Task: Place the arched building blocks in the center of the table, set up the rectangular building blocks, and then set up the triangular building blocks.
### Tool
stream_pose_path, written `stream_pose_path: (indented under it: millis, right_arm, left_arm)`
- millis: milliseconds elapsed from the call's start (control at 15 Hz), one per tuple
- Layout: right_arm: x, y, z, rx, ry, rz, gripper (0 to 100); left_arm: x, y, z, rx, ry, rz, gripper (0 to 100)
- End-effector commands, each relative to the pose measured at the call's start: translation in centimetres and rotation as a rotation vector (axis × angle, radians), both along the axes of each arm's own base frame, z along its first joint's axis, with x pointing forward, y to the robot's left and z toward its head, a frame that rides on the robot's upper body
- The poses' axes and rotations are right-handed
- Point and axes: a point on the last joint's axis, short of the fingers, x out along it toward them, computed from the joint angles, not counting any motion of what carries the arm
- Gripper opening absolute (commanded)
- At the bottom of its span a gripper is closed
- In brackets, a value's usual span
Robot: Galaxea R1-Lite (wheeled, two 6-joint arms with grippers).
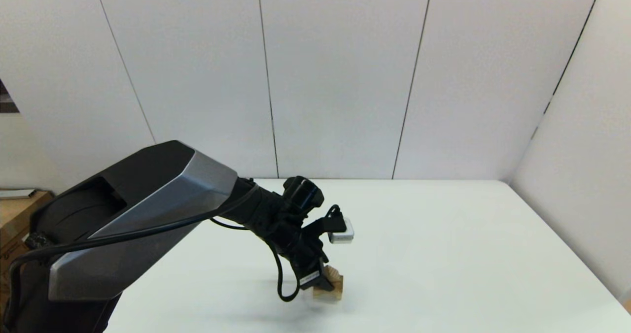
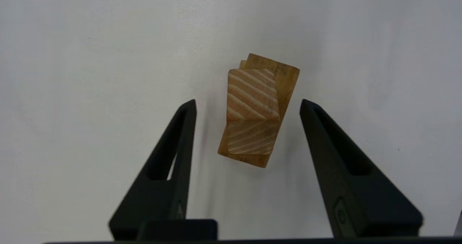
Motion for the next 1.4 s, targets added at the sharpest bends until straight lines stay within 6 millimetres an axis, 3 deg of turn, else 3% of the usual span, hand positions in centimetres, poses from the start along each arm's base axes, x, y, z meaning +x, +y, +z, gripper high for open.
stream_pose_path:
  millis: [67,267,400,533,600,800,933,1067,1267,1400]
  right_arm:
    - [0.0,0.0,0.0,-0.001,0.002,0.000,100]
    - [0.0,0.0,0.0,-0.001,0.002,0.000,100]
    - [0.0,0.0,0.0,-0.001,0.002,0.000,100]
    - [0.0,0.0,0.0,-0.001,0.002,0.000,100]
    - [0.0,0.0,0.0,-0.001,0.002,0.000,100]
    - [0.0,0.0,0.0,-0.001,0.002,0.000,100]
    - [0.0,0.0,0.0,-0.001,0.002,0.000,100]
    - [0.0,0.0,0.0,-0.001,0.002,0.000,100]
    - [0.0,0.0,0.0,-0.001,0.002,0.000,100]
    - [0.0,0.0,0.0,-0.001,0.002,0.000,100]
  left_arm:
    - [0.4,0.1,2.2,-0.040,-0.044,0.009,100]
    - [-0.8,1.1,8.0,-0.111,-0.124,0.025,100]
    - [-3.5,3.1,13.9,-0.163,-0.148,0.069,100]
    - [-7.4,6.0,19.0,-0.219,-0.177,0.113,100]
    - [-10.4,8.3,21.9,-0.282,-0.211,0.152,100]
    - [-17.4,13.9,27.1,-0.422,-0.331,0.295,100]
    - [-20.4,18.2,27.7,-0.424,-0.455,0.454,100]
    - [-24.9,22.3,27.3,-0.445,-0.590,0.619,100]
    - [-30.6,24.7,26.0,-0.516,-0.696,0.780,100]
    - [-32.7,25.1,24.7,-0.533,-0.733,0.826,100]
